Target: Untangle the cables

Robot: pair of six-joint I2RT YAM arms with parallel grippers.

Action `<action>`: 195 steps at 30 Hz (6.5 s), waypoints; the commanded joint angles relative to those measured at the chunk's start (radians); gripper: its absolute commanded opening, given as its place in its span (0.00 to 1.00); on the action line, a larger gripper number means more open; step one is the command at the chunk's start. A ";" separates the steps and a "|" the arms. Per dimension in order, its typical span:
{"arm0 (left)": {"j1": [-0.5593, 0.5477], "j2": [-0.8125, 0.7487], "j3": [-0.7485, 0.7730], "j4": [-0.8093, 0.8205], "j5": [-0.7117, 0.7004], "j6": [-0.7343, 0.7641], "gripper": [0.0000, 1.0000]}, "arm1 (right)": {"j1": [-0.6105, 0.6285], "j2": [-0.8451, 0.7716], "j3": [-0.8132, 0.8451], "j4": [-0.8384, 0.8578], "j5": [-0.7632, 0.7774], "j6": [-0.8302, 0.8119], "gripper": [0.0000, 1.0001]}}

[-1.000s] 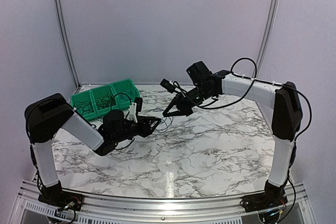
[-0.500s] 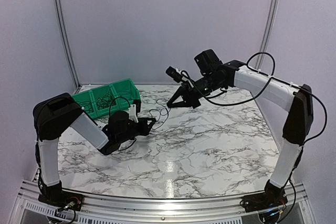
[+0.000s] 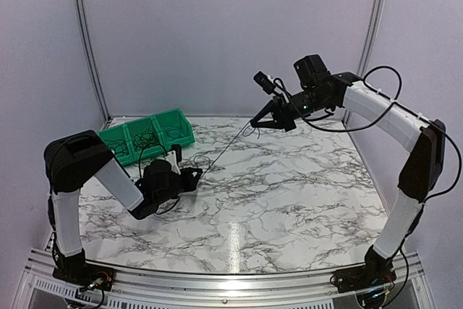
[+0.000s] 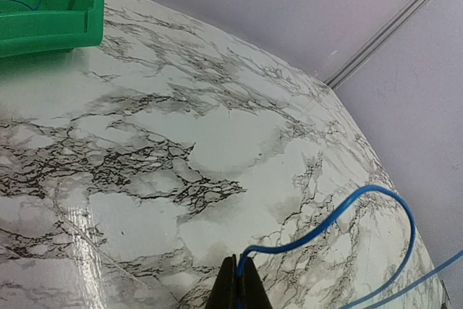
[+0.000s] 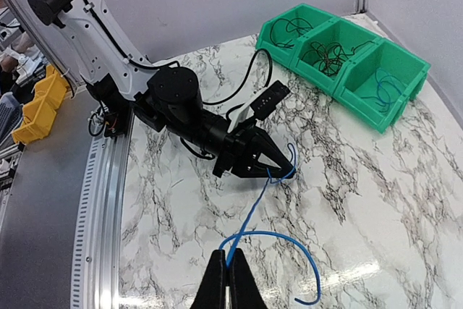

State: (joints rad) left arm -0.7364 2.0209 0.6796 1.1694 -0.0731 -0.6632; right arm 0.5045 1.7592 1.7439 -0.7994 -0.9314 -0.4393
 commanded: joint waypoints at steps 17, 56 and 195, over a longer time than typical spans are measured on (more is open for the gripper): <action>0.081 -0.330 -0.220 -0.038 -0.205 0.064 0.00 | -0.060 -0.112 -0.408 0.070 0.328 -0.157 0.00; 0.254 -0.660 -0.296 -0.146 -0.261 0.248 0.00 | 0.081 0.041 -0.588 0.092 0.689 -0.199 0.00; 0.017 0.052 0.974 -1.737 0.137 1.092 0.00 | -0.025 -0.098 -0.659 0.321 0.418 -0.167 0.40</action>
State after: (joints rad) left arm -0.7692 2.1838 1.6695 -0.6205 0.1040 0.4885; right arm 0.4740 1.6608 1.0576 -0.4732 -0.5282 -0.6037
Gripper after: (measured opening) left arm 0.023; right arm 0.401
